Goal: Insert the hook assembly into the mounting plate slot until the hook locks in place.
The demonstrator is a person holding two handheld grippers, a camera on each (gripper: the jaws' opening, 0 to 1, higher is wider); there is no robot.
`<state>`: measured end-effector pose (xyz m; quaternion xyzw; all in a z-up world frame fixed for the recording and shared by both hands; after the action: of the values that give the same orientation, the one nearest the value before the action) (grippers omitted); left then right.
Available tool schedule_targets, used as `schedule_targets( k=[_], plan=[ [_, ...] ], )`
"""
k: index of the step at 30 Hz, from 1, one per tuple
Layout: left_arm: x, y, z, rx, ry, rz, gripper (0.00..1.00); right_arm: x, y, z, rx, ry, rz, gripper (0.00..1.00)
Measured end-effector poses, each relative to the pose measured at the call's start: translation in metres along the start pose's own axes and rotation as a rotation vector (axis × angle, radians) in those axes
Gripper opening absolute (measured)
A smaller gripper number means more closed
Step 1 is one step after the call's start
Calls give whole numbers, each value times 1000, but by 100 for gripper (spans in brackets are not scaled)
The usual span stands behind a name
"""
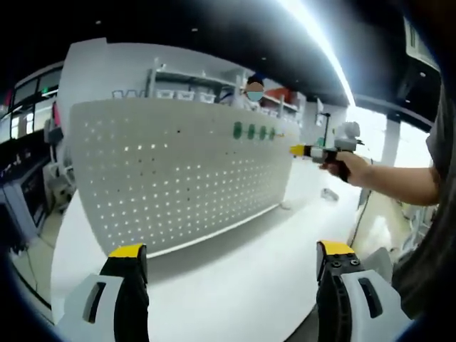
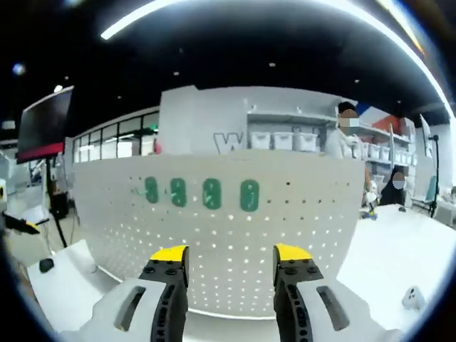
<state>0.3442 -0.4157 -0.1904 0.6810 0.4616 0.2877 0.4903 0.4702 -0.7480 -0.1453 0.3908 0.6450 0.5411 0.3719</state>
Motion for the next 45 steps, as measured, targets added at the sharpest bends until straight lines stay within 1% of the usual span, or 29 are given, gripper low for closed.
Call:
schedule_targets(
  k=[2, 3, 4, 6, 7, 8, 9, 11, 12, 14, 18, 21, 25, 29, 31, 33, 34, 36, 39, 43, 44, 45],
  plan=[
    [-1, -1, -1, 3, -2, 4, 100, 11, -8, -11, 9, 3, -4, 53],
    [-2, -1, -2, 1, -3, 9, 100, 19, -13, -17, 30, 16, -12, 56],
    [-3, -1, -3, 1, -4, 10, 100, 23, -17, -22, 35, 18, -9, 59],
    [-3, -2, -3, 2, -6, 10, 100, 31, -25, -29, 43, 26, 23, 63],
    [-3, -3, -3, 3, -6, 10, 100, 41, -34, -32, 67, 69, 48, 66],
    [-4, -4, -3, 2, -6, 10, 100, 45, -42, -35, 98, 81, 57, 69],
    [-5, -4, -3, 3, -8, 8, 100, 45, -49, -39, 118, 67, 70, 71],
    [-8, -6, -3, 7, -12, 10, 100, 49, -58, -45, 114, 60, 94, 73],
    [-9, -7, -4, 7, -15, 13, 100, 53, -64, -50, 131, 60, 111, 74],
    [-10, -8, -5, 8, -18, 16, 100, 57, -70, -58, 145, 54, 110, 75],
    [-10, -10, -7, 7, -14, 15, 100, 62, -76, -70, 154, 36, 126, 82],
    [-9, -12, -8, 8, -12, 14, 100, 66, -82, -79, 177, 19, 122, 88],
    [-10, -15, -11, 10, -11, 14, 100, 70, -86, -85, 191, 28, 115, 91],
    [-13, -17, -13, 12, -14, 14, 100, 69, -91, -90, 208, 10, 115, 96],
    [-14, -18, -14, 14, -17, 15, 100, 69, -94, -93, 223, -2, 116, 99],
    [-15, -19, -14, 15, -17, 15, 100, 68, -102, -99, 285, -22, 135, 100],
    [-15, -19, -14, 15, -18, 15, 100, 69, -102, -99, 286, -18, 126, 100],
    [-17, -19, -15, 15, -22, 15, 100, 72, -99, -101, 268, -18, 108, 100],
    [-19, -20, -16, 12, -25, 20, 100, 79, -97, -103, 267, -11, 113, 100],
    [-20, -21, -18, 14, -27, 25, 100, 76, -93, -109, 263, -43, 106, 100],
    [-21, -21, -19, 12, -27, 29, 100, 75, -91, -111, 279, -46, 64, 100],
    [-21, -21, -20, 8, -27, 31, 100, 78, -88, -110, 277, -25, 32, 100]
  ],
)
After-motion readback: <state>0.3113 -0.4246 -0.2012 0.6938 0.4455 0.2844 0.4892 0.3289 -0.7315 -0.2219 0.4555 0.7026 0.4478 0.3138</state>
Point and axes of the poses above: the point that each gripper's makers call its tool centre point, and the gripper's own axes: z roughly forward along the fingers, x roughly to its left, y roughly out of its top, the point moved 1 cm from there along -z, roughly backward along the fingers, and after that the axes turned 12 degrees about y, right-handed, at the moved point
